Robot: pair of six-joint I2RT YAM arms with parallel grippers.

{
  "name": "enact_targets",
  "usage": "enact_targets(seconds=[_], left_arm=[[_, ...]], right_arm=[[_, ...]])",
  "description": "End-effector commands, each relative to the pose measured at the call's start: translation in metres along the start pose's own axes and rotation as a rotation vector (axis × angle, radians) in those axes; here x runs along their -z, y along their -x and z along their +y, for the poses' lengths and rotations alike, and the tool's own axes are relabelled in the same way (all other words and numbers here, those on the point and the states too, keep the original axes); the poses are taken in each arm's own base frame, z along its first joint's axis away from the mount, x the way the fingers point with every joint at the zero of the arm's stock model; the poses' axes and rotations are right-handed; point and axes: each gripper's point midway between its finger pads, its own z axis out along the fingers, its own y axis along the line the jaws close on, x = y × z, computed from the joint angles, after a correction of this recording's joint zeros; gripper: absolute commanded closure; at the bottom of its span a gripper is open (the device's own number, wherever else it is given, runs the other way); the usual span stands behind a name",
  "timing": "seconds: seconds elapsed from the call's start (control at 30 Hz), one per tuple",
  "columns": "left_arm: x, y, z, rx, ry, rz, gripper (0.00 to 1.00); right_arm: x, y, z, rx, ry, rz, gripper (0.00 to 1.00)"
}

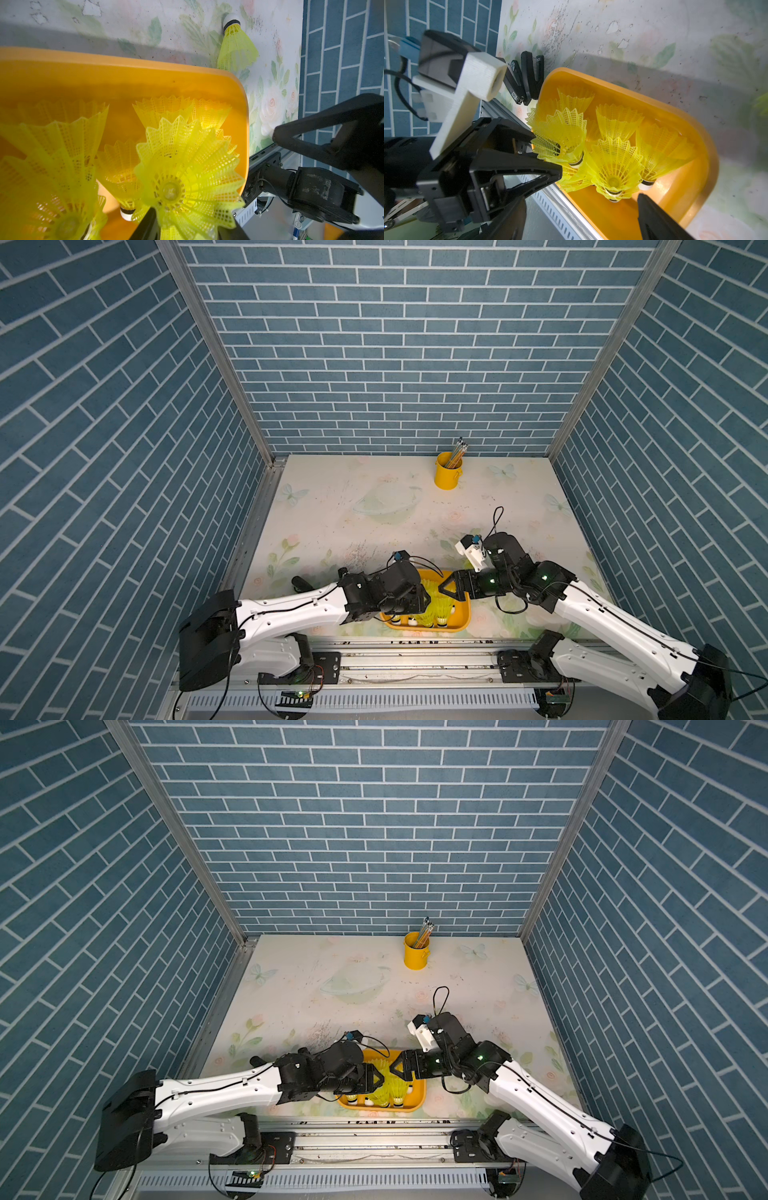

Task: Put the shuttlecocks into the storage box
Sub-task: Place the shuttlecock in the storage box.

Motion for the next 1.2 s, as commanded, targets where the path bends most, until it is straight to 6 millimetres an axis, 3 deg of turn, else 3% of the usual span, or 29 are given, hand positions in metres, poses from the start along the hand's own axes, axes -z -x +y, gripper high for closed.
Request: enact_targets(seconds=[0.0, 0.33, 0.57, 0.73, 0.97, 1.17], left_arm=[[0.001, -0.002, 0.0, -0.006, 0.009, 0.004, 0.53], [0.014, 0.002, -0.002, -0.021, 0.049, -0.017, 0.41], [0.026, 0.002, -0.001, -0.02, 0.064, -0.032, 0.37], [0.034, 0.007, -0.006, -0.027, 0.063, -0.057, 0.36], [0.038, 0.032, -0.034, -0.106, 0.05, -0.11, 0.29], [0.025, 0.077, -0.056, -0.167, -0.02, -0.14, 0.21]], right_arm=[[0.004, -0.008, 0.007, 0.022, 0.02, 0.042, 0.14], [0.01, -0.002, 0.0, 0.02, -0.042, 0.006, 0.14], [0.022, 0.017, -0.015, 0.013, -0.173, -0.074, 0.14], [0.039, 0.039, -0.037, -0.017, -0.311, -0.154, 0.14], [0.066, 0.073, -0.111, -0.144, -0.499, -0.267, 0.17], [0.053, 0.074, -0.179, -0.222, -0.658, -0.207, 0.2]])
